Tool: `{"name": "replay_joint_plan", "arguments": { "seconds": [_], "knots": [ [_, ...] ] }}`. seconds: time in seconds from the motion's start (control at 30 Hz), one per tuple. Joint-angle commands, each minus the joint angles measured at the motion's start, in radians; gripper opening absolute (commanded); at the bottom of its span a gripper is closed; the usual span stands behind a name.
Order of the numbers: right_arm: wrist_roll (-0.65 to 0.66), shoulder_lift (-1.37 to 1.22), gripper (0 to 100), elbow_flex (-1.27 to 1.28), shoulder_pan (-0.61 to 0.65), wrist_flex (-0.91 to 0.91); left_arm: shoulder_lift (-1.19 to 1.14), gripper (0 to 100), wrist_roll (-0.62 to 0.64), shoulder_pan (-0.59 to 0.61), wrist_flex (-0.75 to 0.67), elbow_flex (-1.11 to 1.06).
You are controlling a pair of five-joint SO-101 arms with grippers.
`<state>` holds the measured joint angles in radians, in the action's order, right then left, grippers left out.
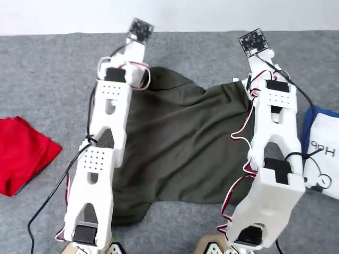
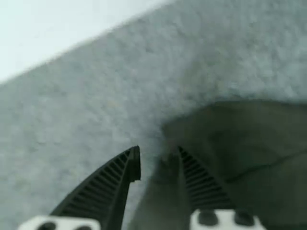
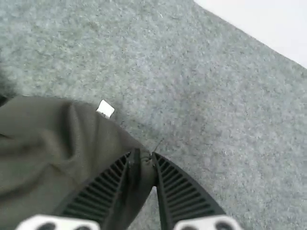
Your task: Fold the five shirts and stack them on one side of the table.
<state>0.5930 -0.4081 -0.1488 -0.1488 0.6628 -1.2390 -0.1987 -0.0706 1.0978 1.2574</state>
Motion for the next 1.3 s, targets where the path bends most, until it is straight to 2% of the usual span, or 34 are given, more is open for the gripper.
{"name": "replay_joint_plan", "arguments": {
  "seconds": [0.0,0.13,0.27,0.33,0.47,0.63,0.77,1.13,1.27],
  "knots": [
    [0.005,0.022,1.0,-0.077,0.012,0.007,-0.054,13,-0.003,-0.006,0.032,0.067],
    [0.005,0.024,1.0,-0.081,0.012,0.039,-0.075,9,-0.081,-0.006,0.055,0.067],
    [0.003,0.024,1.0,-0.081,0.010,0.050,-0.091,1,-0.242,-0.021,0.054,0.027],
    [0.003,0.024,1.0,-0.081,0.010,0.051,-0.094,0,-0.295,-0.025,0.061,0.030],
    [0.003,0.027,0.9,-0.083,0.010,0.051,-0.069,0,-0.290,-0.018,0.103,0.094],
    [0.003,0.094,0.9,-0.083,0.010,0.051,-0.011,0,-0.184,-0.014,0.180,0.297],
    [0.003,0.159,0.9,-0.083,0.012,0.051,0.037,0,-0.161,-0.012,0.258,0.430],
    [0.009,0.252,0.9,-0.081,0.021,0.174,0.212,0,-0.170,0.011,0.555,0.418],
    [0.009,0.260,0.9,-0.083,0.021,0.225,0.221,0,-0.218,0.049,0.651,0.420]
  ]
}}
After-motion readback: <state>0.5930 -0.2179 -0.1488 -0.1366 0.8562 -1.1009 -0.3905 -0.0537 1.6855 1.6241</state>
